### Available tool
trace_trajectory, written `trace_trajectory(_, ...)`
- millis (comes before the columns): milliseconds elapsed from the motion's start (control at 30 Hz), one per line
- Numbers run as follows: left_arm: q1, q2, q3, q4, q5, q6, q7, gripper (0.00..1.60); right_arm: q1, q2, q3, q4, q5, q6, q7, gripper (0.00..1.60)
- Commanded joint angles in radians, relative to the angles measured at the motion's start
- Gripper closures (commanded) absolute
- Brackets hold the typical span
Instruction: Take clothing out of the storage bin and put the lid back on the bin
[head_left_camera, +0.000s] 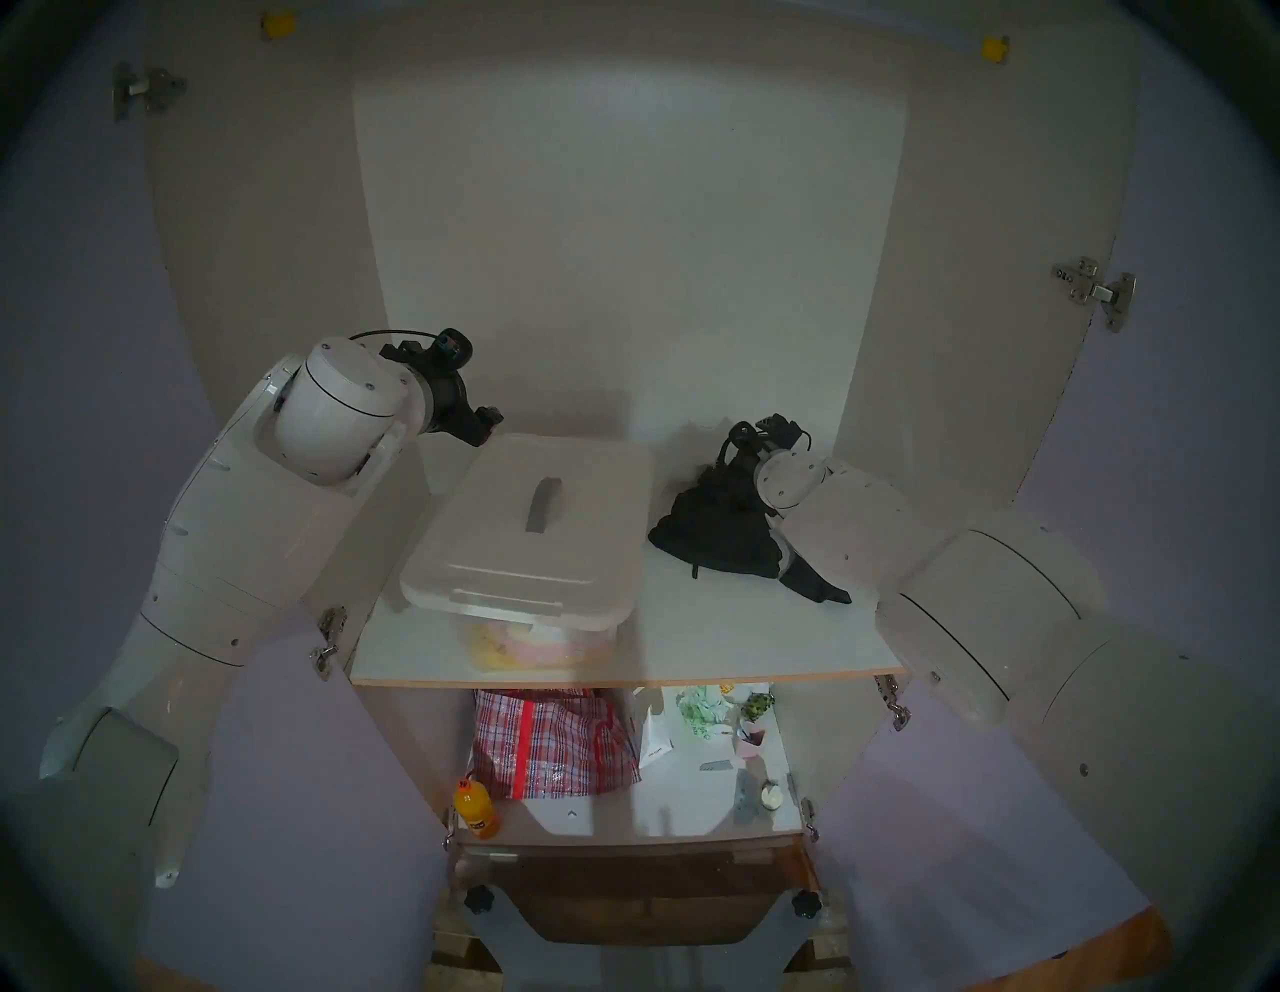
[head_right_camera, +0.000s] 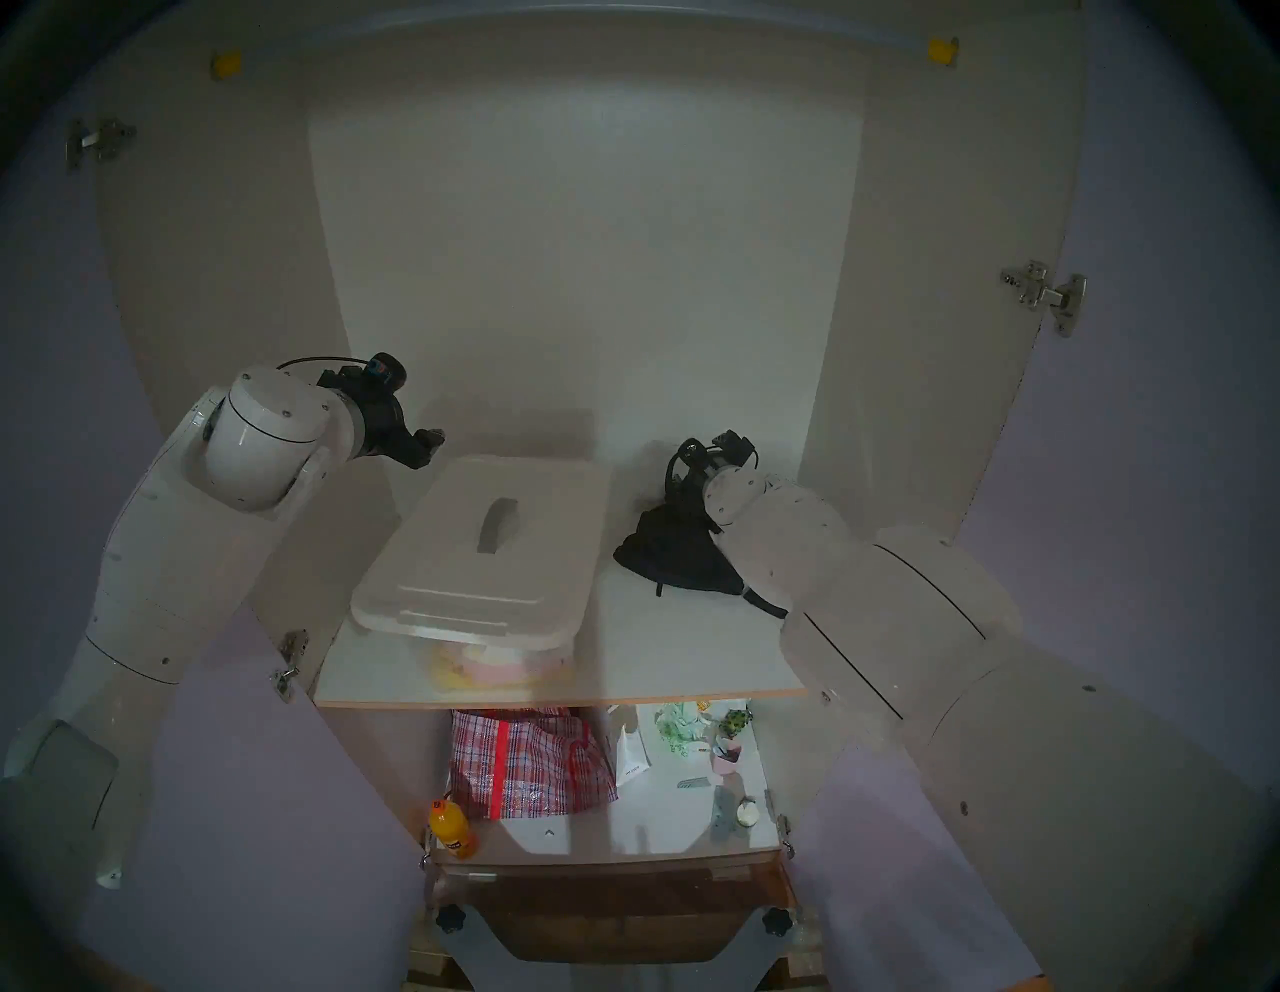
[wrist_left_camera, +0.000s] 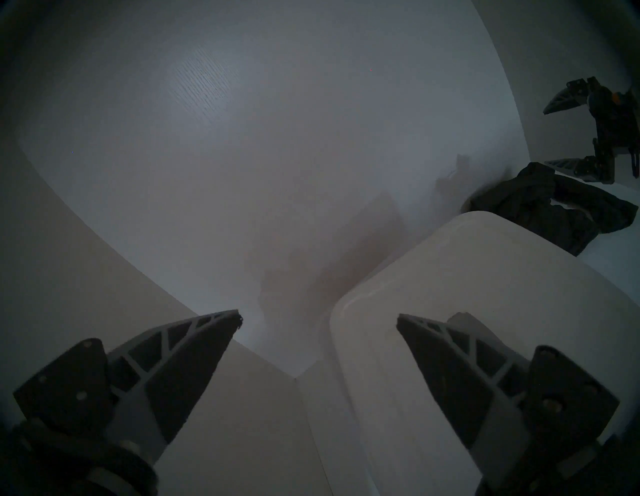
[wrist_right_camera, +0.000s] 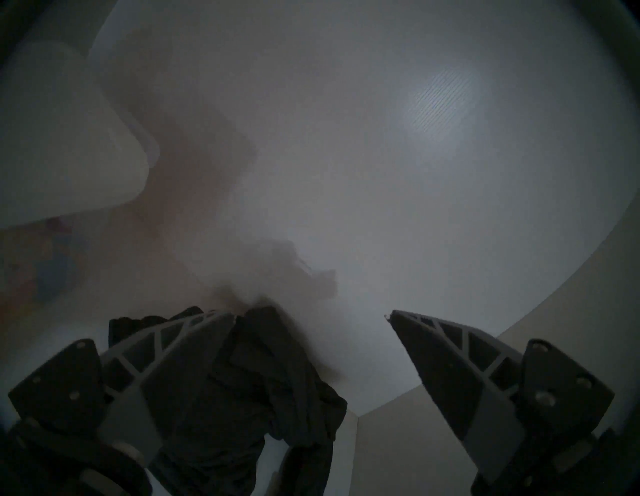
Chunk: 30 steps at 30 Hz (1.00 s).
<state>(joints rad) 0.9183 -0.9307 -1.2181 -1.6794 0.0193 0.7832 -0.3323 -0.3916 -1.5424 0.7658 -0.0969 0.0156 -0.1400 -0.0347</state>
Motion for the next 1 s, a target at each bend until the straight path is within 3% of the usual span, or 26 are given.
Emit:
trace_trajectory(0,-0.027,0.000,-0.013,-0.017,0.000,-0.006,0.002,0.00,0.018,0.016,-0.016,-0.008,-0.019,-0.002,-0.025,0.00)
trace_trajectory(633,-0.029,0.000,-0.013,-0.018,-0.001,-0.006,0.006,0.00,-0.132,0.033,-0.085,-0.004,-0.085,0.008,-0.096,0.00)
trace_trajectory(967,-0.030,0.000,-0.013,-0.020,-0.001,-0.007,0.006,0.00,-0.151,0.026,-0.108,-0.013,-0.107,0.025,-0.115,0.00)
